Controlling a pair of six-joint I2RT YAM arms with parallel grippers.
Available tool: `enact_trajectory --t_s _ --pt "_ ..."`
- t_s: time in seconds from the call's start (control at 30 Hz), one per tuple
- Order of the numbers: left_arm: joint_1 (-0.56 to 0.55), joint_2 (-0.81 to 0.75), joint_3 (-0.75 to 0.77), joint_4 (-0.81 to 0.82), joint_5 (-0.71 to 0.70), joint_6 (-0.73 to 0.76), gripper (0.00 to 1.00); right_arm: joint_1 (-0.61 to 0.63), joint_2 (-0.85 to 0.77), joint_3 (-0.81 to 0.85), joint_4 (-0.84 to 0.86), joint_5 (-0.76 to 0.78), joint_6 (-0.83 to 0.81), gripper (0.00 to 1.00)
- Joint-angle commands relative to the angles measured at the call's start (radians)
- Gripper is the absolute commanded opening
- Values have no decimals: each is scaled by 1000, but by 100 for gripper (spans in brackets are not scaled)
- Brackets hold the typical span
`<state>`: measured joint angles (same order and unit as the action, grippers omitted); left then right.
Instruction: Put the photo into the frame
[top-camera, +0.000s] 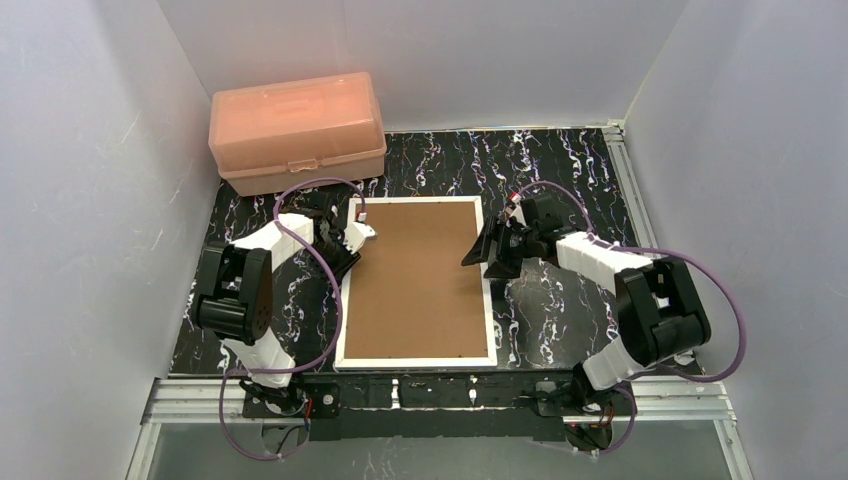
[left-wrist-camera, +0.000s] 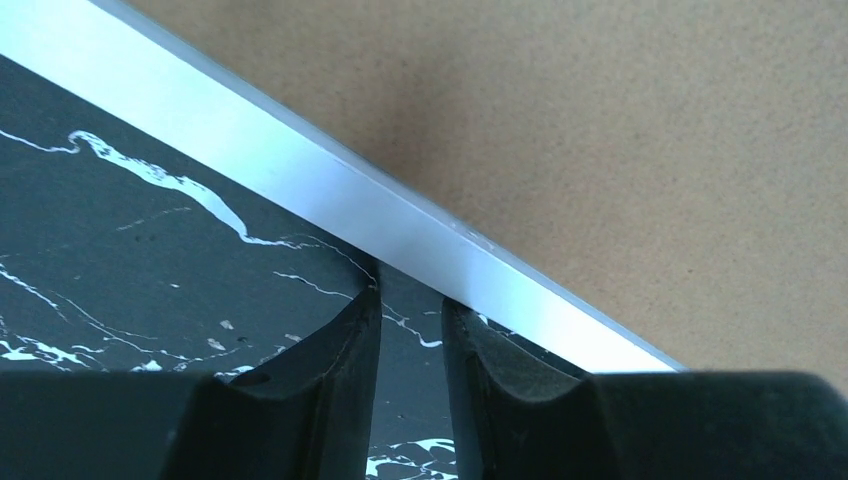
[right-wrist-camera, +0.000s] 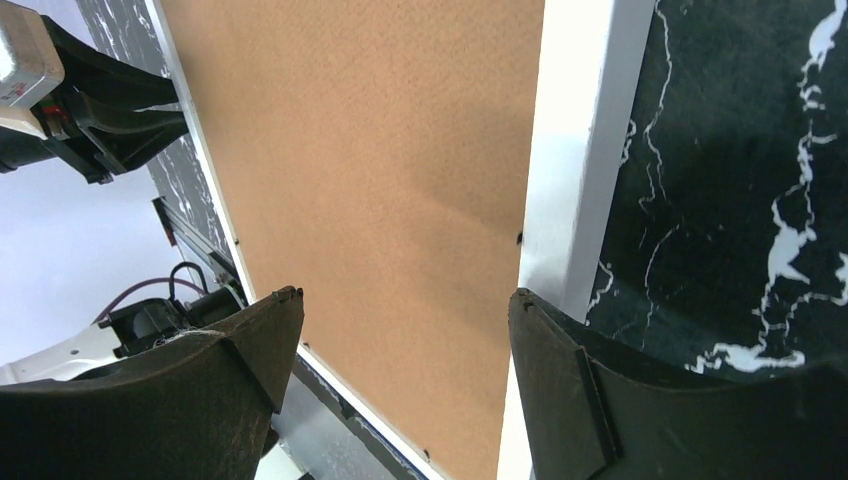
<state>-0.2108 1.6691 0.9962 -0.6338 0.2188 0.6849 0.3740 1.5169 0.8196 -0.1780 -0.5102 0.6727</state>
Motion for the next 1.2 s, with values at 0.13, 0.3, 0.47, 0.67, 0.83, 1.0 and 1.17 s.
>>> enact_trajectory --t_s 0.13,0.3,0.47,0.67,0.83,1.0,1.17 --pt "-2 57 9 56 30 -16 28 -27 89 52 98 -42 -23 82" --pt "-2 57 5 59 28 -15 28 -75 102 75 78 -57 -51 82" --pt "-2 57 4 61 31 -18 27 -89 114 71 83 -80 -53 82" --pt "-2 56 1 62 32 -18 27 -84 109 17 139 -97 -17 81" --pt "-2 54 -1 63 32 -17 27 -88 80 37 108 -92 -27 81" --pt "-2 46 -8 61 31 -10 27 -91 58 113 25 -70 -57 81" --pt "-2 43 -8 62 39 -13 27 -83 48 93 48 -76 -36 81"
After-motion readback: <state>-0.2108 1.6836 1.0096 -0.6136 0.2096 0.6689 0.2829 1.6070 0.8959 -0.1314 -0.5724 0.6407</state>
